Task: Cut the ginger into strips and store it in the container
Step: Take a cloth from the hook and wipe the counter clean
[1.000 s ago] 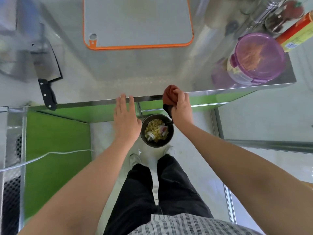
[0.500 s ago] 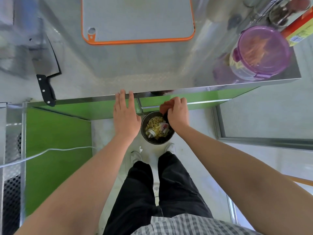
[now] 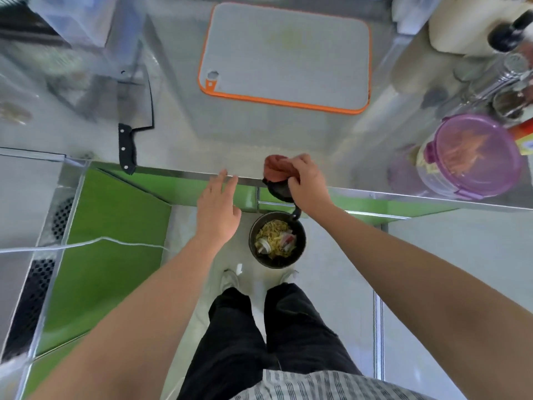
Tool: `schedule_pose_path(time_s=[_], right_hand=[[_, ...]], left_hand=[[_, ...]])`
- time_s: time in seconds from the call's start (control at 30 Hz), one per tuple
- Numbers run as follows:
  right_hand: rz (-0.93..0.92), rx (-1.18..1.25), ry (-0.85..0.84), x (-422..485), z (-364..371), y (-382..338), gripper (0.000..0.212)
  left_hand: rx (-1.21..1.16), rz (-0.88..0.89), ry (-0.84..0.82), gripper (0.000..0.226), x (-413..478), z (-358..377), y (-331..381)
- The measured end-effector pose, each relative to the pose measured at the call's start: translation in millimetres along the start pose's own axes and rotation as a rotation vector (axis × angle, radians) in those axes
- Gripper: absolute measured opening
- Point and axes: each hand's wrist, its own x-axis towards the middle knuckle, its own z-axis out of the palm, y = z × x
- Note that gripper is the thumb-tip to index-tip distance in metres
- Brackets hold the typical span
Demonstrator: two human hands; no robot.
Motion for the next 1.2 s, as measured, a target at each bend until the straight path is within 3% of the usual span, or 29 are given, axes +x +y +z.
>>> schedule_pose_path(time_s=[0.1, 0.13, 0.23, 0.33, 0.43, 0.5, 0.57, 0.63, 0.77, 0.8, 0.87, 0.97, 1.1, 1.2], right_hand=[[0.146, 0.016, 0.255, 34, -12, -8, 0.057], [0.211, -0.095, 0.234, 42, -11, -10, 0.061], [0.219, -0.390, -0.094, 41, 9, -15, 0.070], [0.069, -0.298, -0.015, 48, 15, -23, 0.065], [0.233, -0.348, 0.111, 65, 27, -31, 0.065], [0.180, -0.377, 0.019, 67, 47, -45, 0.063], [-0.060, -0.265, -0.123, 70, 66, -59, 0.059], [-0.195, -0.142, -0.201, 81, 72, -71, 0.054], [0.021, -0.054, 0.136, 123, 73, -86, 0.057], [0.048, -0.093, 0.147, 125, 81, -91, 0.060], [-0.024, -0.205, 0.020, 119, 106, -100, 0.060], [-0.222, -0.113, -0.146, 109, 126, -109, 0.057], [0.045, -0.080, 0.034, 142, 126, -129, 0.056], [-0.048, -0.270, -0.183, 140, 144, -144, 0.062]], left_hand=[[-0.023, -0.004, 0.030, 0.056, 2, -3, -3], [-0.033, -0.002, 0.038, 0.053, 2, -4, -5], [-0.085, 0.034, 0.068, 0.046, 6, -8, -13], [-0.143, 0.056, 0.152, 0.037, 17, -17, -29], [-0.122, -0.018, 0.209, 0.029, 32, -32, -58], [-0.087, -0.087, 0.257, 0.020, 41, -42, -81], [-0.035, -0.158, 0.322, 0.013, 50, -50, -104], [0.018, -0.257, 0.348, 0.017, 59, -58, -121], [0.009, -0.460, 0.281, 0.027, 71, -75, -144], [0.008, -0.462, 0.257, 0.025, 74, -76, -150], [-0.010, -0.428, 0.232, 0.027, 78, -78, -161], [-0.034, -0.387, 0.238, 0.042, 83, -83, -175], [-0.003, -0.371, 0.250, 0.049, 91, -92, -197], [-0.018, -0.359, 0.229, 0.046, 95, -97, -206]])
